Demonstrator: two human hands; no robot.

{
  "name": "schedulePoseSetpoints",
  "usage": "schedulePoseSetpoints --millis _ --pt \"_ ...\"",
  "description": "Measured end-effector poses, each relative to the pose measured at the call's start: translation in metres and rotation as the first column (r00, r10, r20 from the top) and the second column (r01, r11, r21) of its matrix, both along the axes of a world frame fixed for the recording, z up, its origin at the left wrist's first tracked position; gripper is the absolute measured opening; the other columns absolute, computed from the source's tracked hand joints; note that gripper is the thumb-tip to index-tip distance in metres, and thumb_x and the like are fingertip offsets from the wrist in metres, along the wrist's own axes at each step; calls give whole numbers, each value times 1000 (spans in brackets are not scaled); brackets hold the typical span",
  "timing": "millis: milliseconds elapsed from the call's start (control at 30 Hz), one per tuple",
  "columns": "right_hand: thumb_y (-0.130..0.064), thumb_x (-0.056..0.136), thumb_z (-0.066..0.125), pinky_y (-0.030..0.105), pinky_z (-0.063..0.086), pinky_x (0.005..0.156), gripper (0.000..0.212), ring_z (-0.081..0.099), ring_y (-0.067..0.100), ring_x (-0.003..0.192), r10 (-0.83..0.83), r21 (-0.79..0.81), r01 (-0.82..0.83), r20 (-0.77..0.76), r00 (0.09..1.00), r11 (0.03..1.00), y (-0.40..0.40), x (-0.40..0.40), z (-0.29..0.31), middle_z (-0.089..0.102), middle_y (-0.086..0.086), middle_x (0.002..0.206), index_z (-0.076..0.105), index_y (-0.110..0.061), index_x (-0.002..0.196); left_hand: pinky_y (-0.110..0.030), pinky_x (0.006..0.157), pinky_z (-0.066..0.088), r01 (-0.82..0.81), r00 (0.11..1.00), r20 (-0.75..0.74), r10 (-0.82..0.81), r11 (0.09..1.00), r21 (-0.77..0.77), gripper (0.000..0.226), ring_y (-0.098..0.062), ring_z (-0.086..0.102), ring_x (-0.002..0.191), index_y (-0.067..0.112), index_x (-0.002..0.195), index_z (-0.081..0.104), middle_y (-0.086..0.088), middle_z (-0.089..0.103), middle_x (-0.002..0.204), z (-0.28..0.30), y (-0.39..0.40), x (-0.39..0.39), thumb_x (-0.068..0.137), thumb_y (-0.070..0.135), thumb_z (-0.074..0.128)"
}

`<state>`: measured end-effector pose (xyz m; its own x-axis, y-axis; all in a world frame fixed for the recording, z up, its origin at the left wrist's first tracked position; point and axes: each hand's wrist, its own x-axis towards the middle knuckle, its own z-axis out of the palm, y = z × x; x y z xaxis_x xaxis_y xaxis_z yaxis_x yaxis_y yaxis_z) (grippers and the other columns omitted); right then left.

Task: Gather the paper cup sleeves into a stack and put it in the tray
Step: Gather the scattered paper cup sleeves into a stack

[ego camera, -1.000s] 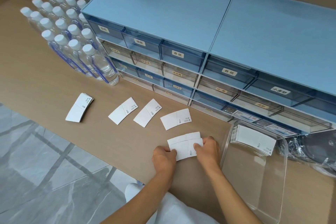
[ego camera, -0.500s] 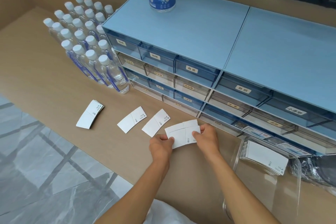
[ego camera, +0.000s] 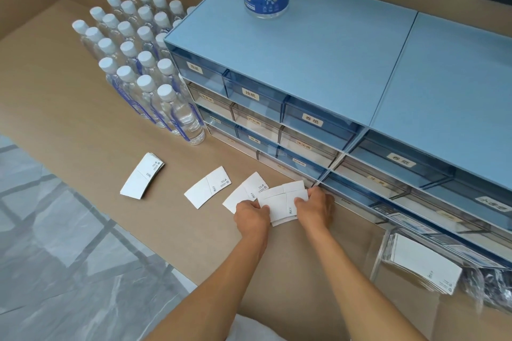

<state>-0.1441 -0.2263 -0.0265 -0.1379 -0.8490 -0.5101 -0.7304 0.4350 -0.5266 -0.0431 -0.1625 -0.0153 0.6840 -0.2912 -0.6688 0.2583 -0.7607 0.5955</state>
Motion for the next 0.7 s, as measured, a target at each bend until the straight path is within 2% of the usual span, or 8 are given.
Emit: schedulePoseSetpoints --millis 133,233,367,533,633,700 --pt "-21 85 64 45 44 99 27 51 34 119 10 -25 -10 -29 1000 1000 -1 2 -6 58 14 125 63 -14 111 -32 63 52 9 1000 25 -9 1000 22 17 -29 58 64 13 66 55 -6 62 70 -2 -3 2 78 8 65" --pt "-20 85 64 45 44 100 25 52 33 118 11 -53 -12 -21 1000 999 0 3 -8 62 13 123 63 -12 108 -39 68 58 5 1000 29 -6 1000 26 19 -30 60 61 16 63 53 -6 62 68 -4 -4 3 76 9 65" --pt "-21 84 66 46 42 102 24 53 33 117 31 -72 -32 -19 999 997 1 1 -11 65 13 119 64 -11 106 -32 62 52 17 999 28 -17 1000 9 15 -31 62 65 16 68 54 -7 65 75 -7 -3 3 78 11 64" --pt "-16 81 68 44 43 100 20 54 33 113 42 -92 -38 43 998 995 5 -2 -7 66 13 112 62 -11 99 -37 68 59 50 999 17 -50 999 -1 9 -32 66 70 16 74 58 -6 68 79 -9 3 4 79 17 66" --pt "-10 79 68 44 48 94 18 56 32 106 8 -71 3 155 988 997 8 -3 -2 64 12 105 56 -16 90 -26 56 46 61 998 12 -61 998 -32 18 -27 54 58 11 66 55 -4 59 67 -8 10 5 81 14 64" --pt "-8 77 68 42 54 85 19 62 32 99 -9 -51 20 198 980 999 10 -5 -1 65 12 100 54 -19 85 -24 54 42 56 998 6 -56 997 -45 24 -24 49 56 11 62 51 -4 55 64 -8 16 6 82 12 65"
